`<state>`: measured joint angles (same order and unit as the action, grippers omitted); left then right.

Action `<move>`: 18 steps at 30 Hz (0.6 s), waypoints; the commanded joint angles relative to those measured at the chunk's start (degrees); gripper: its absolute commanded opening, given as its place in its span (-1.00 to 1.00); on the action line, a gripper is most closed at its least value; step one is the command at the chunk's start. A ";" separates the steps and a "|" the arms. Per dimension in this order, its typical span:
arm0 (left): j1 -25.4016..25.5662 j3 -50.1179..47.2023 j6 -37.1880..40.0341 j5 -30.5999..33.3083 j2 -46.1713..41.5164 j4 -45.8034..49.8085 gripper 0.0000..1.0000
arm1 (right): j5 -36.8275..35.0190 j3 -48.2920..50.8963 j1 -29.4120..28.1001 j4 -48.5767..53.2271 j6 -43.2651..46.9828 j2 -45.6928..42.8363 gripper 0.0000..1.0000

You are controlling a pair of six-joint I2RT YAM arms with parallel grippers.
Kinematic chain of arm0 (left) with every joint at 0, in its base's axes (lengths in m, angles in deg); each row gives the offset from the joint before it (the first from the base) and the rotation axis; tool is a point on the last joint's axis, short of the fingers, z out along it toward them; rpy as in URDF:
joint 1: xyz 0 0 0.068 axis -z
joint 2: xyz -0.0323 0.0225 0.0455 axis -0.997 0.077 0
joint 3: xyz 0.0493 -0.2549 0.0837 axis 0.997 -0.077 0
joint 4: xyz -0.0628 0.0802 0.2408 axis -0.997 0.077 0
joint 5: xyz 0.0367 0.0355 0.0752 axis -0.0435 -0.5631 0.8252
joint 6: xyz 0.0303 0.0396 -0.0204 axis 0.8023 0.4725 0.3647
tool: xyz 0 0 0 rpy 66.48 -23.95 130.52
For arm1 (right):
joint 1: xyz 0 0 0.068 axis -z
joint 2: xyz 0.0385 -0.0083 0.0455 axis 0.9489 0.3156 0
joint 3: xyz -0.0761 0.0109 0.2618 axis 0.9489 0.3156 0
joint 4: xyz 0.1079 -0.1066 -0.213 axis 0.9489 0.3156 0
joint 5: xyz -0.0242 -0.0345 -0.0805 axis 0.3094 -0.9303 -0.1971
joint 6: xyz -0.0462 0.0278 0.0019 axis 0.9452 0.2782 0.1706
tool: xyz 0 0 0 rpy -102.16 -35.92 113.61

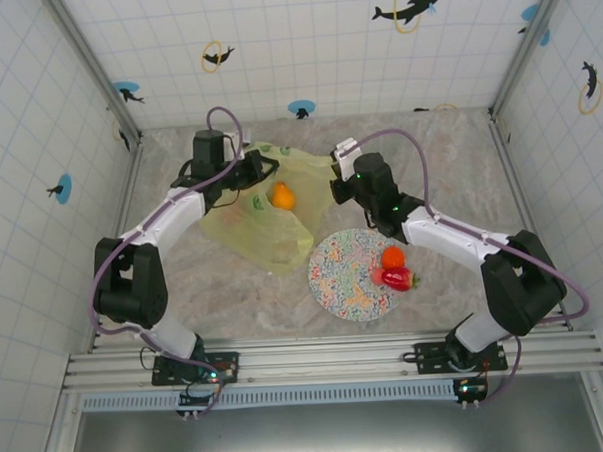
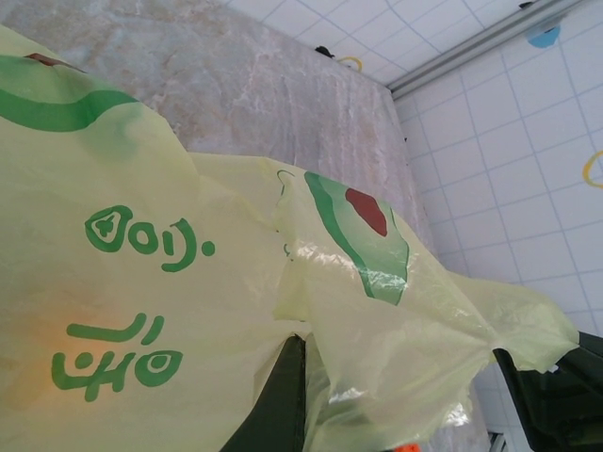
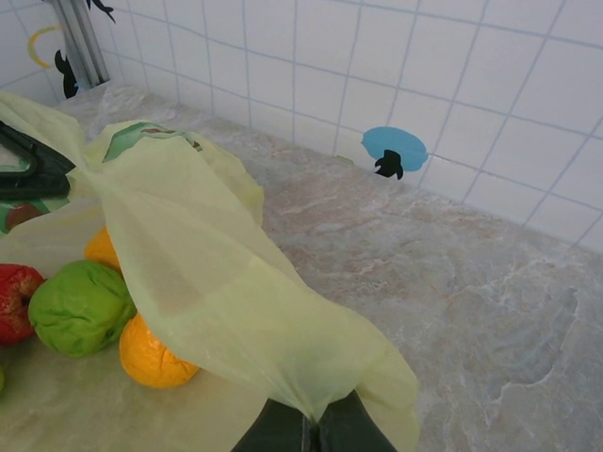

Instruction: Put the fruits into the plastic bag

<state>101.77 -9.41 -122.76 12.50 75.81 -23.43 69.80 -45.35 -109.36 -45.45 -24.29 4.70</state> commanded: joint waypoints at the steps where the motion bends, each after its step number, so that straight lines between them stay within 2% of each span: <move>1: -0.02 -0.23 1.89 -0.06 -1.18 1.98 -1.00 | 1.56 0.56 0.23 2.92 -1.50 -1.20 -0.84; 6: -0.01 -3.58 4.49 1.94 -3.80 3.58 -1.00 | 6.20 1.17 0.10 9.41 -4.16 -0.79 -0.25; 9: 0.00 -5.45 5.33 2.97 -5.31 3.29 -1.00 | 9.40 2.71 -0.41 14.06 -5.25 -2.66 0.04; 10: -0.01 -5.95 5.72 3.13 -5.78 3.23 -1.00 | 10.15 3.19 -0.65 15.36 -5.73 -3.73 0.27; 12: -0.02 -6.90 5.77 3.25 -6.54 2.55 -1.00 | 11.29 4.25 -1.13 17.90 -6.69 -6.00 0.49; 18: -0.01 -9.68 5.15 2.59 -7.96 -0.32 -1.00 | 10.47 7.41 -2.39 28.17 -10.73 -14.49 0.83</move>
<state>101.77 -18.08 -118.67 14.90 69.62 -21.62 79.95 -39.12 -111.37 -23.62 -32.25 -5.57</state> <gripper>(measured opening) 0.041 0.903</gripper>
